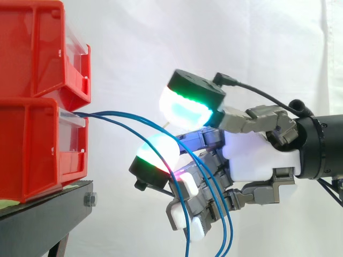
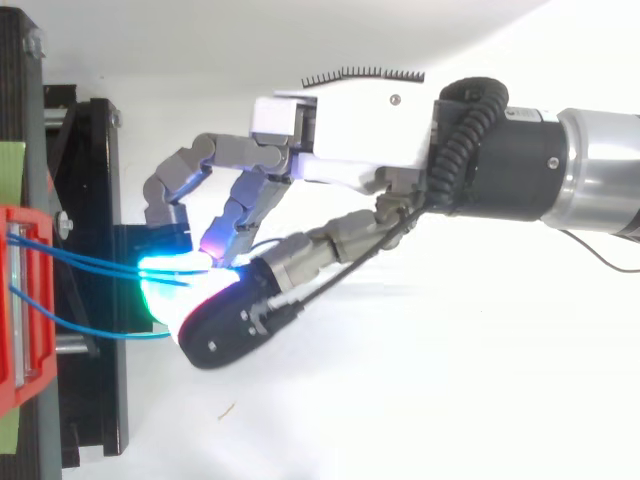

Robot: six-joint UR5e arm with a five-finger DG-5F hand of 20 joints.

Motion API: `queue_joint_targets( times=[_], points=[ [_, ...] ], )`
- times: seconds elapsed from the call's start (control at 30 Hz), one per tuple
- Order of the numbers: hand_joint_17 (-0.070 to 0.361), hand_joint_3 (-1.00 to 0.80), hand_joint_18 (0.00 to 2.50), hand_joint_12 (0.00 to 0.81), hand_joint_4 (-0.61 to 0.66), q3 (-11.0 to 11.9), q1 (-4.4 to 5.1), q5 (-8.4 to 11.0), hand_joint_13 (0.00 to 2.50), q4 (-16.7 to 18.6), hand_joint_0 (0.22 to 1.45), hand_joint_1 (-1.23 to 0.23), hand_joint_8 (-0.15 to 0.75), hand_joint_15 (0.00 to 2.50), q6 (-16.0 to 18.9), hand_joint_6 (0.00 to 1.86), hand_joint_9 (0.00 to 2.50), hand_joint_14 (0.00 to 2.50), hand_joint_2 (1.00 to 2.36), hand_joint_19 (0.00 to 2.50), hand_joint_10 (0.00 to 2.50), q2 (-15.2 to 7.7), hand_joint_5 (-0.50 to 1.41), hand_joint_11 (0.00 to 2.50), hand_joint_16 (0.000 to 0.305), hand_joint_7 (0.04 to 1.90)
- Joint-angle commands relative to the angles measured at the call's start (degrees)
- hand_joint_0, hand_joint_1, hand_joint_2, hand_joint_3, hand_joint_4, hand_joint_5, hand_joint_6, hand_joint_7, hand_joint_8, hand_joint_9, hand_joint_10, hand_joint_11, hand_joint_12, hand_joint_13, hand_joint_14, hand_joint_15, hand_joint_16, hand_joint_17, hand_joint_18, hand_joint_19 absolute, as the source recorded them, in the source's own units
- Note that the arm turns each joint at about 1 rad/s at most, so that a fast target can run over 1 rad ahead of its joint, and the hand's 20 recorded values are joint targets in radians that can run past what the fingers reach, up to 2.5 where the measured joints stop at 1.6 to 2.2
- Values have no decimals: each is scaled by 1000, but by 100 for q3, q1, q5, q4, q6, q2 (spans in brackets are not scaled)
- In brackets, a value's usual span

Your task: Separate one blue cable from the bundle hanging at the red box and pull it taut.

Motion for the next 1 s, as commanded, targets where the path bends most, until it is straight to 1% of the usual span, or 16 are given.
queue_joint_targets(
  times=[0.0, 0.03, 0.07, 0.23, 0.3, 0.37, 0.4, 0.43, 0.53, 0.6, 0.67, 0.77, 0.87, 0.97],
  points=[
    [78, -500, 843, 324, 93, -2, -30, 12, 955, 13, 588, -453, 309, 513, -119, 839, 1064, 18, 1000, 601, 22, -4, -157, 783, 35, 1087],
    [77, -500, 843, 321, 93, -2, -30, 12, 956, 13, 622, -430, 310, 512, -119, 834, 1072, 18, 1000, 605, 22, 5, -154, 784, 34, 1083],
    [77, -500, 845, 320, 93, -2, -39, 12, 956, -4, 621, -432, 310, 513, -119, 833, 1072, 18, 1000, 607, 23, 5, -154, 788, 34, 1085],
    [79, -351, 845, 330, 112, -2, -39, 12, 961, -13, 623, -482, 320, 520, -137, 816, 1068, 18, 1010, 601, 20, 5, -151, 783, 35, 1099],
    [84, -301, 867, 341, 125, 7, -39, 12, 969, 13, 617, -548, 334, 518, -172, 816, 1065, 18, 1010, 583, 21, 14, -153, 789, 37, 1087],
    [89, -259, 888, 352, 140, -2, -39, 12, 977, 13, 612, -579, 340, 510, -207, 821, 1068, 18, 1011, 568, 21, 31, -157, 782, 39, 1078],
    [94, -232, 909, 364, 149, 7, -39, 30, 983, 13, 608, -643, 352, 504, -251, 828, 1074, 16, 1010, 539, 21, 58, -159, 793, 42, 1073],
    [96, -207, 916, 369, 144, 7, -21, 39, 986, 13, 603, -661, 354, 498, -269, 831, 1073, 16, 1010, 536, 17, 58, -161, 799, 43, 1080],
    [100, -153, 933, 378, 138, -2, -13, 74, 992, -4, 607, -722, 363, 493, -313, 854, 1067, 16, 1008, 517, 19, 66, -168, 801, 44, 1081],
    [99, -141, 930, 377, 145, -2, -13, 82, 982, -4, 613, -745, 363, 494, -313, 861, 1061, 16, 1008, 518, 19, 84, -170, 817, 44, 1092],
    [98, -138, 925, 378, 125, -2, -4, 82, 974, -4, 618, -762, 358, 492, -321, 870, 1049, 16, 1009, 512, 17, 84, -174, 826, 44, 1073],
    [90, -161, 878, 360, 109, -2, 5, 82, 937, -13, 633, -792, 337, 503, -339, 877, 1013, 17, 1013, 524, 23, 84, -182, 854, 40, 1060],
    [85, -182, 848, 353, 106, 7, 5, 109, 910, -13, 648, -842, 321, 504, -339, 884, 982, 19, 1014, 526, 19, 84, -191, 866, 38, 1080],
    [81, -225, 825, 340, 104, 7, 14, 170, 892, -13, 660, -853, 311, 503, -357, 888, 972, 18, 1015, 527, 23, 93, -194, 874, 36, 1062]
  ],
)
